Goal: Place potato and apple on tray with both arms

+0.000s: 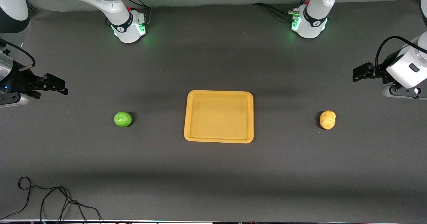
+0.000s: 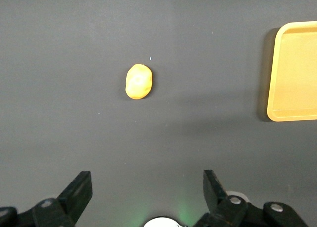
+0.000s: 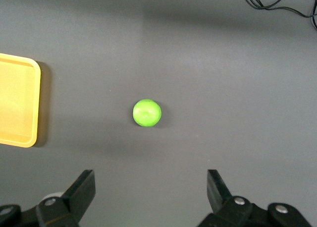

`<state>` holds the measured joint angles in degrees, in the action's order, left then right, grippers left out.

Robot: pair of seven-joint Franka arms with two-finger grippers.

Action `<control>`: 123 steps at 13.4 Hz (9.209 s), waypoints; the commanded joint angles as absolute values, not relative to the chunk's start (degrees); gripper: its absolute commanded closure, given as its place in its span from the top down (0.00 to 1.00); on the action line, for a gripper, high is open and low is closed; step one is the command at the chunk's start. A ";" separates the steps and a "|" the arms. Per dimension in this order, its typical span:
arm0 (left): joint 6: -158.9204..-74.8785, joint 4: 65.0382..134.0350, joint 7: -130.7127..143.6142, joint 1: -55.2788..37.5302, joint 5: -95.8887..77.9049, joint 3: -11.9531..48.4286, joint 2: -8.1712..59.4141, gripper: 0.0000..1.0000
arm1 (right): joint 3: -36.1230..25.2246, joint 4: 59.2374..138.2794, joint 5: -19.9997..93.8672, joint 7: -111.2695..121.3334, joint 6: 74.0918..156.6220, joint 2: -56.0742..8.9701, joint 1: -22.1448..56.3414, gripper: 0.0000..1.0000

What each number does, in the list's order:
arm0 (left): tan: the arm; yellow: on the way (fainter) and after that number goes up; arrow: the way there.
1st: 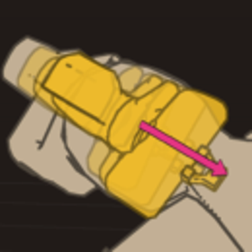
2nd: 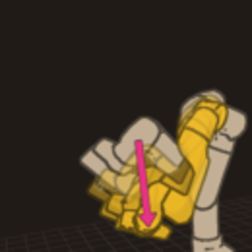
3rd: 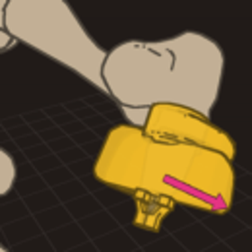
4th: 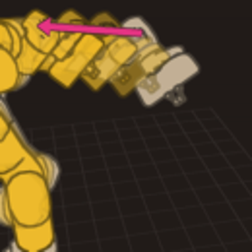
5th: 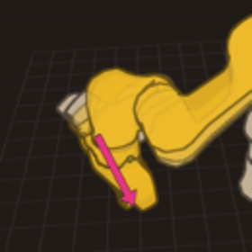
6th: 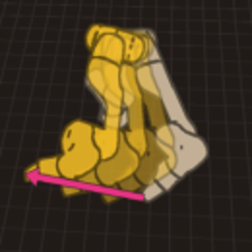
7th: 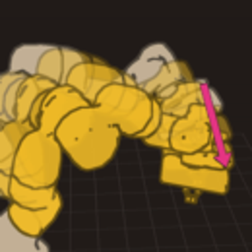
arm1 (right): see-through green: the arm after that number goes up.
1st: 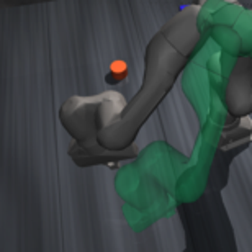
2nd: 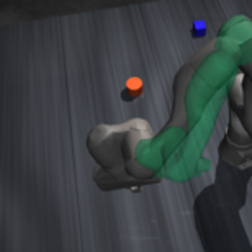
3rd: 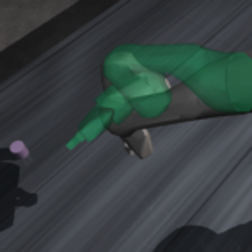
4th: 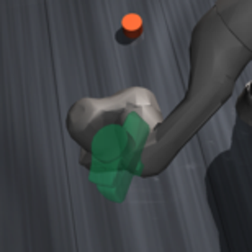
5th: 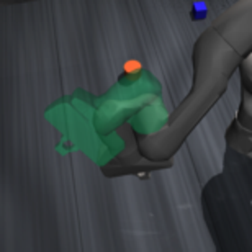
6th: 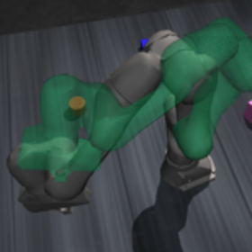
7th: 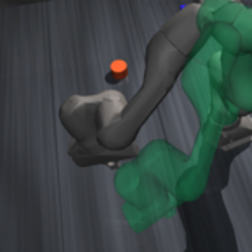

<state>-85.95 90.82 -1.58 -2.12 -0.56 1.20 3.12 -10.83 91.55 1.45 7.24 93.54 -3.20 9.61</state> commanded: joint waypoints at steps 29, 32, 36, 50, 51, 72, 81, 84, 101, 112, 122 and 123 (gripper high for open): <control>-150.72 125.33 -10.20 -1.06 6.77 0.79 23.37 1.00 | -10.81 92.28 0.26 5.54 94.48 -3.08 12.57 1.00; -151.87 125.24 -10.20 -1.05 6.77 0.79 24.87 1.00 | -10.81 92.29 0.26 5.62 94.48 -2.99 12.48 1.00; -151.79 125.24 -10.11 -0.97 6.77 0.79 25.14 0.33 | -10.81 92.29 0.26 5.54 94.66 -2.90 12.48 1.00; -105.03 93.88 11.54 -6.91 -2.81 2.89 16.17 0.00 | -11.51 92.81 -0.44 4.31 96.94 -3.08 12.57 1.00; -105.73 93.26 18.04 -9.81 -2.81 4.47 16.87 0.00 | -11.51 93.07 -0.53 4.31 97.29 -3.08 12.57 1.00; -131.04 90.70 44.21 -30.41 4.66 7.82 42.71 0.02 | -11.69 95.18 -1.41 4.57 98.79 -2.64 12.48 1.00; -128.16 89.83 43.86 -29.71 4.48 7.73 40.88 1.00 | -11.69 96.68 -1.93 4.48 99.75 -2.46 12.48 1.00; -119.82 88.07 43.24 -28.92 3.96 7.82 36.75 1.00 | -11.34 96.68 -1.93 4.31 99.76 -2.46 12.66 1.00; -83.68 87.98 -0.43 1.40 0.09 7.38 7.83 1.00 | -12.04 98.35 -1.93 3.78 101.42 -2.90 13.63 1.00; -85.69 95.54 -5.36 -0.52 0.26 2.38 -0.43 1.00 | -12.57 115.65 6.94 4.57 133.04 -19.23 17.05 1.00; -86.04 94.31 -4.66 -1.93 0.53 0.97 0.00 1.00 | -12.74 125.86 7.03 7.91 146.34 -21.71 16.70 1.00; -86.04 94.31 -4.66 -1.93 0.61 1.05 0.00 1.00 | -12.74 125.77 7.03 7.91 146.42 -22.14 16.70 1.00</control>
